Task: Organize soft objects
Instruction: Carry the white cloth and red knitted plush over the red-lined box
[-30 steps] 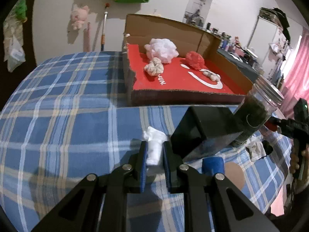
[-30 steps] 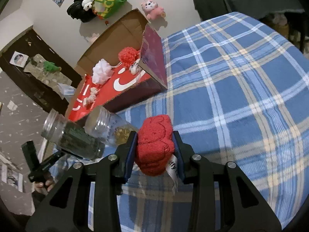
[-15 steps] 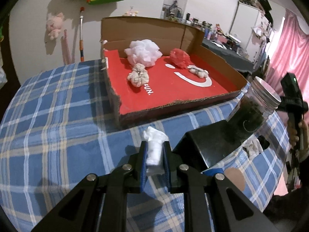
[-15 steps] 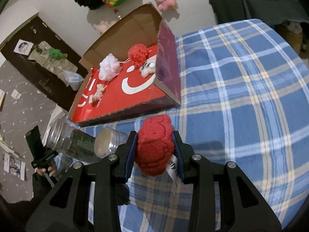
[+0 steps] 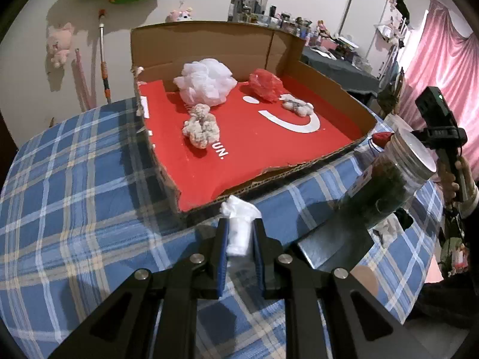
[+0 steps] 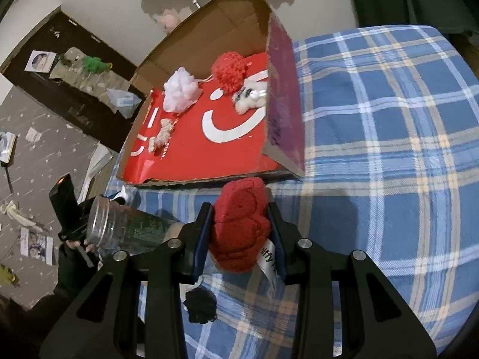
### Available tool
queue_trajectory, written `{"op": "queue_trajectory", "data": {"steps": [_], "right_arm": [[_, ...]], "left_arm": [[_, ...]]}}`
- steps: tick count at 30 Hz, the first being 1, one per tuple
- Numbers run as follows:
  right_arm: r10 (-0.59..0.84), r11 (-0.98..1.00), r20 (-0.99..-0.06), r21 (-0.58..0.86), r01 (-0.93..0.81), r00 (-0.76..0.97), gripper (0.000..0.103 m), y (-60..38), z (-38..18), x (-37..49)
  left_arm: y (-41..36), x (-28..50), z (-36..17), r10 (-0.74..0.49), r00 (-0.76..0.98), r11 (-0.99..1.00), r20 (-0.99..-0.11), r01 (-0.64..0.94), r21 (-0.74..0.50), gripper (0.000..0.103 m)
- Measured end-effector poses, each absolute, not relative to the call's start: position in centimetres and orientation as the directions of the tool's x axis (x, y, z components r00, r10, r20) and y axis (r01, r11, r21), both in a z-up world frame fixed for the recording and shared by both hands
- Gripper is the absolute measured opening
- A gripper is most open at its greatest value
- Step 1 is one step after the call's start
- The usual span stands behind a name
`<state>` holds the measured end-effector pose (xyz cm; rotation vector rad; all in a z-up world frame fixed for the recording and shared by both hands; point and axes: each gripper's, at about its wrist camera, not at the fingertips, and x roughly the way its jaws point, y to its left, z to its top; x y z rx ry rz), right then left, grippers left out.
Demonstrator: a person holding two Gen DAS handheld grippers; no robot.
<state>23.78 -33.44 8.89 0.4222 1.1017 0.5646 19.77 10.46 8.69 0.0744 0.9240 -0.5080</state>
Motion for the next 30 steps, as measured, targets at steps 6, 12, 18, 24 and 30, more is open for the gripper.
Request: {"op": "queue_trajectory", "data": {"steps": [6, 12, 18, 24, 30], "right_arm": [[0.635, 0.772, -0.722, 0.586, -0.246, 0.274, 0.034, -32.7, 9.4, 25.0], [0.643, 0.765, -0.727, 0.589, -0.261, 0.241, 0.034, -32.0, 9.8, 26.1], [0.659, 0.75, -0.713, 0.603, -0.272, 0.238, 0.034, -31.1, 10.5, 27.1], [0.688, 0.724, -0.687, 0.628, -0.287, 0.233, 0.034, -29.4, 11.0, 28.2], [0.708, 0.705, -0.661, 0.639, -0.307, 0.25, 0.034, -27.8, 11.9, 29.0]], "left_arm": [[10.1, 21.2, 9.4, -0.42, 0.463, 0.859, -0.78, 0.479, -0.178, 0.016], [9.0, 22.3, 10.4, -0.451, 0.448, 0.84, -0.772, 0.506, -0.198, 0.016], [6.9, 23.3, 10.9, -0.46, 0.442, 0.829, -0.77, 0.525, -0.193, 0.016], [4.4, 24.1, 11.2, -0.456, 0.436, 0.82, -0.776, 0.544, -0.176, 0.016], [2.9, 25.7, 11.5, -0.424, 0.457, 0.846, -0.782, 0.507, -0.162, 0.017]]}}
